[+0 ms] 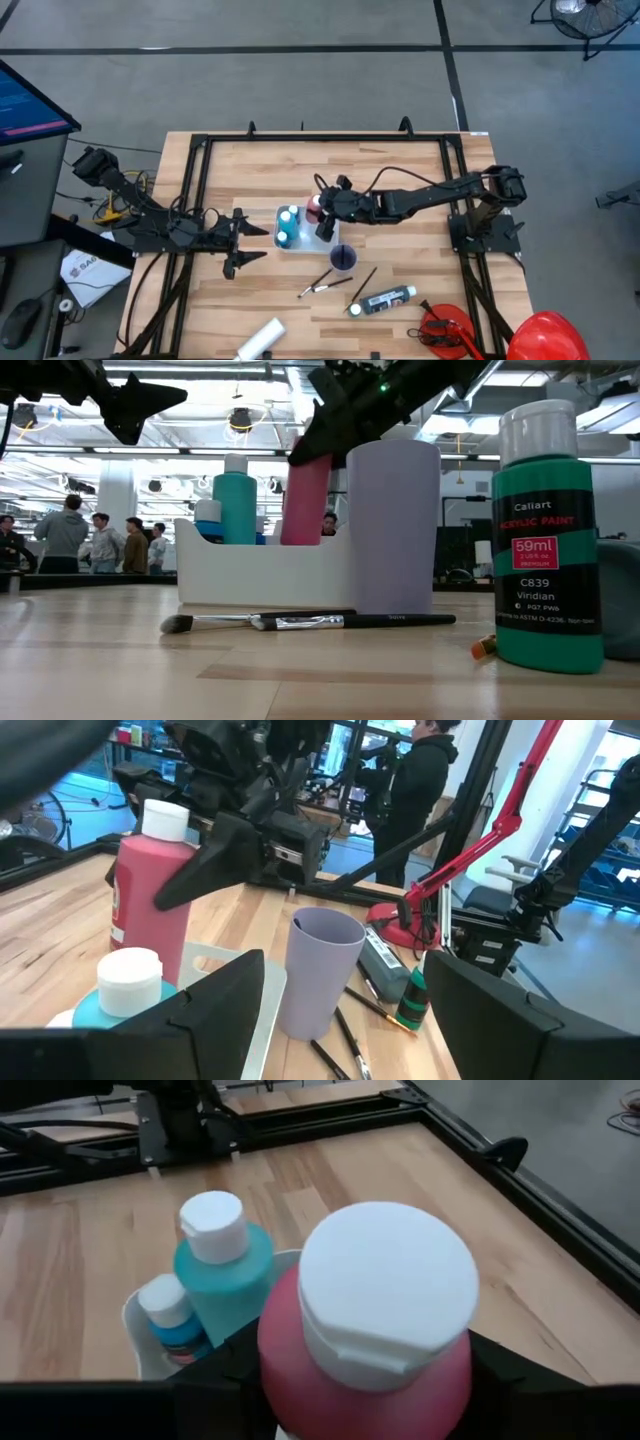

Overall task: Pick & Place Paint Supplies
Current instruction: Put the red paint bottle into the white bin

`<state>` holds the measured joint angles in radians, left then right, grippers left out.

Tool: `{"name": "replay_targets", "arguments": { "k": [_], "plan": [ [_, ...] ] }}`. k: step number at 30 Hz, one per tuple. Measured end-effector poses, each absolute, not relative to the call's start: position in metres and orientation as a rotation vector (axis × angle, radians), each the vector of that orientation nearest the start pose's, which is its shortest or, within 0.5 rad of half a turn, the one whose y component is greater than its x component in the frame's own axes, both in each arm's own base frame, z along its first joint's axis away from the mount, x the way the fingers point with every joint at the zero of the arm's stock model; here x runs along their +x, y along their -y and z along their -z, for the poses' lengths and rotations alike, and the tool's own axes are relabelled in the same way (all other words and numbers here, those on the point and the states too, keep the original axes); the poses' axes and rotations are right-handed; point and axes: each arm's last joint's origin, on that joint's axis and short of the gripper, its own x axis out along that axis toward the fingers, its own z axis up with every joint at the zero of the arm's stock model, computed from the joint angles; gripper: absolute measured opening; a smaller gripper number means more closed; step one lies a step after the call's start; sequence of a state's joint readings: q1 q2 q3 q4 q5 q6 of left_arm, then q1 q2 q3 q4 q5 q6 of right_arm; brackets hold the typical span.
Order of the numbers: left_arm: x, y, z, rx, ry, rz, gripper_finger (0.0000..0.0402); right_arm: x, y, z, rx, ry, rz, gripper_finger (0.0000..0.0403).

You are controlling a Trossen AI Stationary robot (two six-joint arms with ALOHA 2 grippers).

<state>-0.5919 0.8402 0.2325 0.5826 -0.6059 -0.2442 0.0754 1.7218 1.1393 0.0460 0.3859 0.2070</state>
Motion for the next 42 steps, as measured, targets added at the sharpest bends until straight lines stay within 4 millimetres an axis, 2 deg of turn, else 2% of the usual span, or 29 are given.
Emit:
{"name": "replay_targets", "arguments": {
  "k": [5, 8, 10, 15, 19, 23, 26, 34, 37, 42],
  "plan": [
    [0.151, 0.082, -0.207, -0.228, -0.021, -0.017, 0.0269, 0.384, -0.015, -0.217, 0.07, -0.522, 0.34, 0.0196],
    [0.151, 0.082, -0.206, -0.224, -0.026, -0.017, 0.0269, 0.392, -0.012, -0.211, 0.064, -0.513, 0.301, 0.0188],
    [0.151, 0.082, -0.206, -0.224, -0.027, -0.017, 0.0269, 0.391, -0.009, -0.206, 0.043, -0.547, 0.3, 0.0178],
    [0.152, 0.083, -0.204, -0.215, -0.041, -0.017, 0.0269, 0.394, -0.004, -0.202, 0.046, -0.542, 0.29, 0.0177],
    [0.152, 0.083, -0.204, -0.213, -0.044, -0.017, 0.0269, 0.395, -0.004, -0.202, 0.036, -0.541, 0.269, 0.0193],
    [0.152, 0.083, -0.203, -0.21, -0.049, -0.017, 0.0269, 0.397, -0.005, -0.194, 0.024, -0.558, 0.243, 0.019],
    [0.153, 0.083, -0.202, -0.21, -0.054, -0.018, 0.0269, 0.399, -0.005, -0.197, 0.022, -0.534, 0.216, 0.0177],
    [0.153, 0.083, -0.202, -0.214, -0.053, -0.018, 0.0269, 0.398, -0.001, -0.197, 0.029, -0.544, 0.212, 0.0189],
    [0.153, 0.083, -0.202, -0.214, -0.054, -0.018, 0.0269, 0.402, 0.003, -0.186, 0.031, -0.563, 0.221, 0.0194],
    [0.153, 0.083, -0.202, -0.214, -0.054, -0.015, 0.0269, 0.405, 0.009, -0.18, 0.047, -0.558, 0.235, 0.0177]
  ]
}}
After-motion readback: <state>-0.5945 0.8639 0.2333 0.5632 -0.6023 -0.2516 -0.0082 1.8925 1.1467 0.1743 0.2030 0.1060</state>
